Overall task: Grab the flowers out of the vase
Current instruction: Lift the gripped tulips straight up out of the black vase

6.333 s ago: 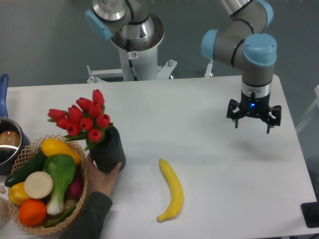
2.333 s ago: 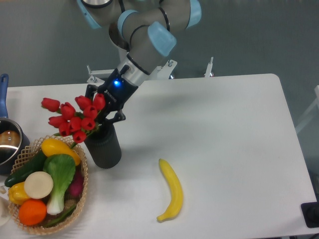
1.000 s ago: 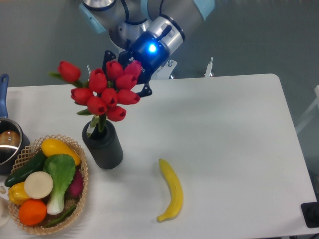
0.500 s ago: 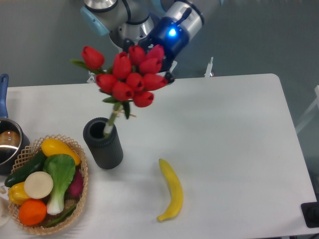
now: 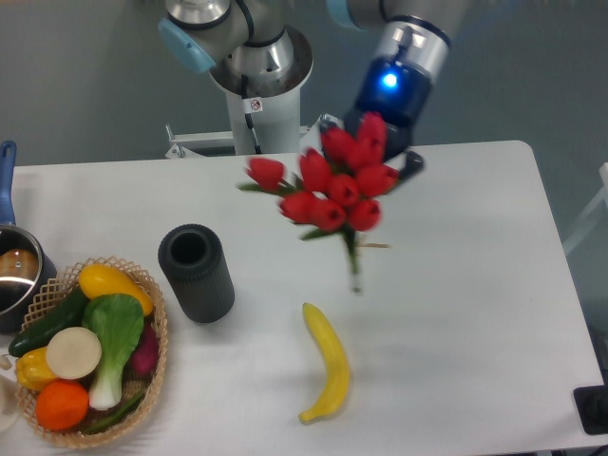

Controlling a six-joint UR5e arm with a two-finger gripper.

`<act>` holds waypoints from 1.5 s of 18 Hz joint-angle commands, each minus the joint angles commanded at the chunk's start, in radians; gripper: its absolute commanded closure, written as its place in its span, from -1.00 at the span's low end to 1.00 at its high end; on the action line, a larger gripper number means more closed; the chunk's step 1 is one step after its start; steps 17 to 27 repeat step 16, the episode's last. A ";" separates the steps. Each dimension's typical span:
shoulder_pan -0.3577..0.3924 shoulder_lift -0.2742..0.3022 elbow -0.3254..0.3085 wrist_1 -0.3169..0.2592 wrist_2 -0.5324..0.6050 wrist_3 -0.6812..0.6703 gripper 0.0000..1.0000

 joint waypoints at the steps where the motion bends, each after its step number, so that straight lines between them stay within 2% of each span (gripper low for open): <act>1: 0.000 -0.020 0.002 0.000 0.055 0.005 1.00; 5: -0.003 -0.085 0.015 -0.002 0.301 -0.001 1.00; 9: -0.003 -0.126 0.052 -0.011 0.453 -0.027 1.00; 11: -0.006 -0.140 0.077 -0.069 0.508 -0.026 1.00; 14: -0.020 -0.172 0.168 -0.223 0.611 -0.017 1.00; 16: -0.055 -0.204 0.219 -0.282 0.671 -0.017 1.00; 27: -0.055 -0.204 0.219 -0.282 0.671 -0.017 1.00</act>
